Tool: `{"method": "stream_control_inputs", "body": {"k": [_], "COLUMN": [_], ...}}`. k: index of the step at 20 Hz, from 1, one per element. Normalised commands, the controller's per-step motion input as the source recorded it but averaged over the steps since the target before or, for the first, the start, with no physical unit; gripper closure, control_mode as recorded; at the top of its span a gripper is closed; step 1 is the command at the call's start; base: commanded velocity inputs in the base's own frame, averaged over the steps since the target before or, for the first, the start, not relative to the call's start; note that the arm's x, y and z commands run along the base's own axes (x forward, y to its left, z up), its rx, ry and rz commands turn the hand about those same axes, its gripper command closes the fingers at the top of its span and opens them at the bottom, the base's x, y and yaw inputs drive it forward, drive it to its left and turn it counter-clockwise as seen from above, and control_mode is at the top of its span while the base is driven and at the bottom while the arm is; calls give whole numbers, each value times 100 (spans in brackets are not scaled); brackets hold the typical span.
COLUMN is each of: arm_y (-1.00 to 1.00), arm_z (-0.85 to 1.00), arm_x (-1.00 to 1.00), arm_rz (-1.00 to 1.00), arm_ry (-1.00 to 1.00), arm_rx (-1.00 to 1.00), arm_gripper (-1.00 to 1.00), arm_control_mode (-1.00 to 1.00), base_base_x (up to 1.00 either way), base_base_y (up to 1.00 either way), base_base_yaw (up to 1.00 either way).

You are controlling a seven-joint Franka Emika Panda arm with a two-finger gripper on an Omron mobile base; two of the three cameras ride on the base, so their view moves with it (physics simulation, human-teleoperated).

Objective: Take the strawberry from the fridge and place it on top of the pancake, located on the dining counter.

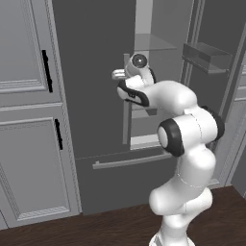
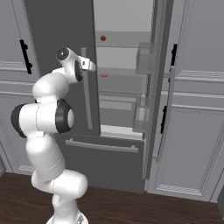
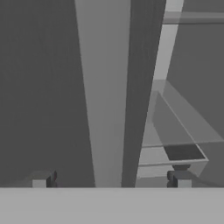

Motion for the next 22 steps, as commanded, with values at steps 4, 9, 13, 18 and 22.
{"method": "stream_control_inputs", "body": {"k": [4, 9, 13, 18, 22], "arm_y": [1, 0, 0, 0, 0], "arm_z": [0, -4, -25, -19, 0], "arm_x": [46, 51, 55, 51, 27], "arm_rz": [-3, -1, 0, 0, 0], "arm_ry": [0, 0, -2, -2, -2], "arm_rx": [0, 0, 0, 0, 0], "arm_gripper": [-100, -100, -100, -100, 100], "arm_control_mode": [-100, -100, -100, -100, -100], "base_base_x": [0, 0, 0, 0, 0], "base_base_y": [0, 0, 0, 0, 0], "base_base_yaw": [0, 0, 0, 0, 0]}}
